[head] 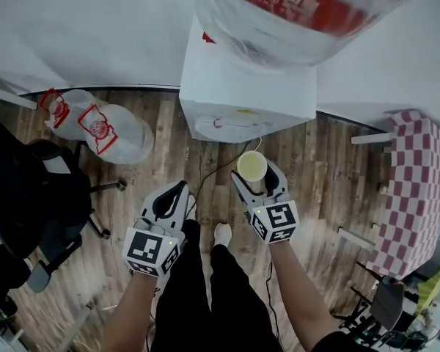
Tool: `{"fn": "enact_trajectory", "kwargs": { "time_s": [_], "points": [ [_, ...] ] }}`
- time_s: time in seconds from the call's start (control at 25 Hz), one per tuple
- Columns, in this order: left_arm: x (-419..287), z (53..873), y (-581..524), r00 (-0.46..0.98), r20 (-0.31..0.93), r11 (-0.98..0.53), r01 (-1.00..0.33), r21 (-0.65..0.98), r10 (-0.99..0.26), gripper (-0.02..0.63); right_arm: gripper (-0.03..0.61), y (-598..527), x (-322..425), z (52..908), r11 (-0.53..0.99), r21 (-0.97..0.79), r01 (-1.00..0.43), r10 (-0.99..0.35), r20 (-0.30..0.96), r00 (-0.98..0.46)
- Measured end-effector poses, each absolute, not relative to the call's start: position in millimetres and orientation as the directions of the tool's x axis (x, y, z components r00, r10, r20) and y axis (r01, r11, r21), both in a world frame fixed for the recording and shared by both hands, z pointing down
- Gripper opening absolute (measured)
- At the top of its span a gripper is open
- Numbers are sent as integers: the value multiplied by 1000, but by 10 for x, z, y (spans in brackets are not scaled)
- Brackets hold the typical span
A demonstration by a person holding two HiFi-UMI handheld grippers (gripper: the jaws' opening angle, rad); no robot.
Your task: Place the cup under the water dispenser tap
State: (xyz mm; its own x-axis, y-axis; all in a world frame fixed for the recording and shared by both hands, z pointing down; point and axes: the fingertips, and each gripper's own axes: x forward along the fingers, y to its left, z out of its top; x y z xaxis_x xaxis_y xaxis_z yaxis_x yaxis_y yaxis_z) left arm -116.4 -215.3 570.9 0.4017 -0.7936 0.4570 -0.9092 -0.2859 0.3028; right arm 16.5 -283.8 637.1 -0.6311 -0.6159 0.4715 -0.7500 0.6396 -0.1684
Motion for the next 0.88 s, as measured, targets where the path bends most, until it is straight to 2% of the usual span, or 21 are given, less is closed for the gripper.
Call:
{"fn": "enact_trajectory", "kwargs": {
  "time_s": [0.64,0.88],
  "points": [
    [-1275,6997,-2358,388,465,-245,-909,339,-796,14,334,-3404,-407,7942,688,-136,-712,-582,483,-654],
    [-1382,7235,-2406,391,462,-240,-905,352,-796,14,334,-3578,-537,8239,686,-127,-717,-592,475,-651]
  ]
}}
